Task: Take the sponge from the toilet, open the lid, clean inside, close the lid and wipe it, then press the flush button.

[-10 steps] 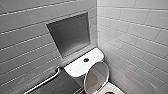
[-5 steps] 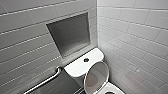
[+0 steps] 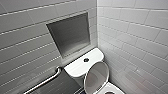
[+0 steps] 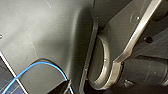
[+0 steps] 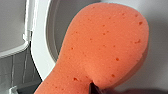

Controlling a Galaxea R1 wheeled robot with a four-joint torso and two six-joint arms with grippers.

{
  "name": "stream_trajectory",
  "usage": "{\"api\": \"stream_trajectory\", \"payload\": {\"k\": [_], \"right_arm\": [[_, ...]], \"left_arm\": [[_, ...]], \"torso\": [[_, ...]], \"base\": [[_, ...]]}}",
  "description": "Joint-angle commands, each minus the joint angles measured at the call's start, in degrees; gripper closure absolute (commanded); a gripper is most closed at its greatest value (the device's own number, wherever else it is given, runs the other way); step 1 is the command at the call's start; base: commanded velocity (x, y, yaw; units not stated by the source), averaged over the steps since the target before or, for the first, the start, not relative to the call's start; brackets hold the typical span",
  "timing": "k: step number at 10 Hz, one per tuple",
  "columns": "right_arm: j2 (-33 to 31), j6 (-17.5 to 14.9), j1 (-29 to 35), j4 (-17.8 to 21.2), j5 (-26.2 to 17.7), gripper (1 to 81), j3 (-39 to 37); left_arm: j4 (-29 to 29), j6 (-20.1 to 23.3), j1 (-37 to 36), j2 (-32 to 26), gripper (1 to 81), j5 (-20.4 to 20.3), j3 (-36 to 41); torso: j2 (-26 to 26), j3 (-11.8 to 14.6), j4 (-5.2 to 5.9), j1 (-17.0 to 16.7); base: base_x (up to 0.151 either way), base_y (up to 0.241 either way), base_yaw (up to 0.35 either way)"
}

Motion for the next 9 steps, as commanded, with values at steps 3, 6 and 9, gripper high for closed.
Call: {"api": "stream_trajectory", "payload": {"k": [3,6,9], "right_arm": [[-7.52,-0.20,2.72,-1.11,-2.80,81.1,7.61],[-10.51,-0.20,1.58,-1.11,-2.71,81.1,10.87],[-9.02,-0.29,-1.49,-4.00,-3.15,81.1,9.82]], "left_arm": [[0.08,0.02,0.06,-0.07,1.0,4.30,-0.11],[0.08,0.02,0.06,-0.15,1.0,4.30,-0.11],[0.00,0.02,-0.73,-0.59,1.0,4.30,-0.11]], "torso": [[0.00,0.00,0.00,0.00],[0.00,0.00,0.00,0.00],[0.00,0.00,0.00,0.00]], "base": [[0.000,0.000,0.000],[0.000,0.000,0.000],[0.000,0.000,0.000]]}}
